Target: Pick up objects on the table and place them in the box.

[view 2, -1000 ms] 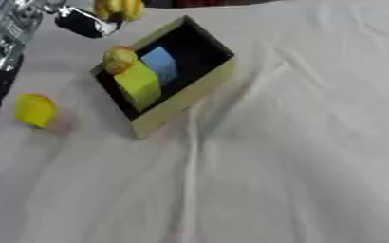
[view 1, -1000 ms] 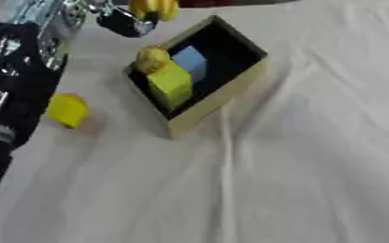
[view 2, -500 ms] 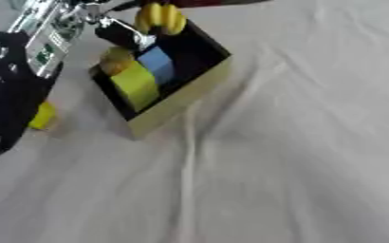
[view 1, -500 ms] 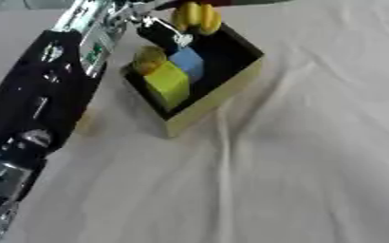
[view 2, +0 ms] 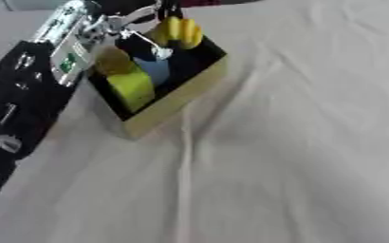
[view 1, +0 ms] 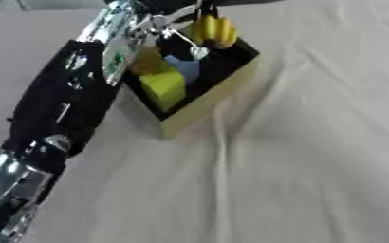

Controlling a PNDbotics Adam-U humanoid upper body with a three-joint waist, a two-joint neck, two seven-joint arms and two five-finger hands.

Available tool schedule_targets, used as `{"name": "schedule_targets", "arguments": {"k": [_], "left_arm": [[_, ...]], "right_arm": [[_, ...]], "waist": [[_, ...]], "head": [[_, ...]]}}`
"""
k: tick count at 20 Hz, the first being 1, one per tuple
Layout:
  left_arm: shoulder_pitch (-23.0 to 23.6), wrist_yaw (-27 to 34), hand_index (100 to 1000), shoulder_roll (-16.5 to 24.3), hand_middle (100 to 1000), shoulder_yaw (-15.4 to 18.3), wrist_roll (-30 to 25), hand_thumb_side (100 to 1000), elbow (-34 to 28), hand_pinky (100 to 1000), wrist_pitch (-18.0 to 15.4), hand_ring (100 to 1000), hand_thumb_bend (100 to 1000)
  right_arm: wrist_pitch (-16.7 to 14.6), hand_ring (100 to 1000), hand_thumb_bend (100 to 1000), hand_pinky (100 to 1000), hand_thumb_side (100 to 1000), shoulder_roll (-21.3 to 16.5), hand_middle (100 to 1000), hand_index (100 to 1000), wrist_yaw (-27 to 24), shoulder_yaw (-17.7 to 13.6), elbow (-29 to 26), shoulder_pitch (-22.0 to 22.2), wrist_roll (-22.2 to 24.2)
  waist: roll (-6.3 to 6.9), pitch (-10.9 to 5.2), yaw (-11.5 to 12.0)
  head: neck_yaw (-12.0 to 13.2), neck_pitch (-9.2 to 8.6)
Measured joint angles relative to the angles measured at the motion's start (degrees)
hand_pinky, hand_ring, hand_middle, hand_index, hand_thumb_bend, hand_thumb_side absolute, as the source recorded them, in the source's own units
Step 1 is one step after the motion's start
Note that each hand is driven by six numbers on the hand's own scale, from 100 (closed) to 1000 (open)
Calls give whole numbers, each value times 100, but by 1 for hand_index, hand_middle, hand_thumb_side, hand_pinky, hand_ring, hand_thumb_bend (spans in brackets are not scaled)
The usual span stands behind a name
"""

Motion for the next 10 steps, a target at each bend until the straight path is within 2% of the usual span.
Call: {"name": "schedule_targets", "arguments": {"k": [5,10], "left_arm": [[9,-261,899,-6,761,50,94,355,138,817,-9,783,616],[9,-409,945,-6,825,63,102,410,135,847,-29,845,752]], "right_arm": [[10,789,100,857,469,3,596,739,0,0,0,4,14],[17,789,100,857,470,3,596,739,0,0,0,25,21]], "waist": [[19,13,19],[19,13,33]], "head": [[0,0],[-1,0]]}}
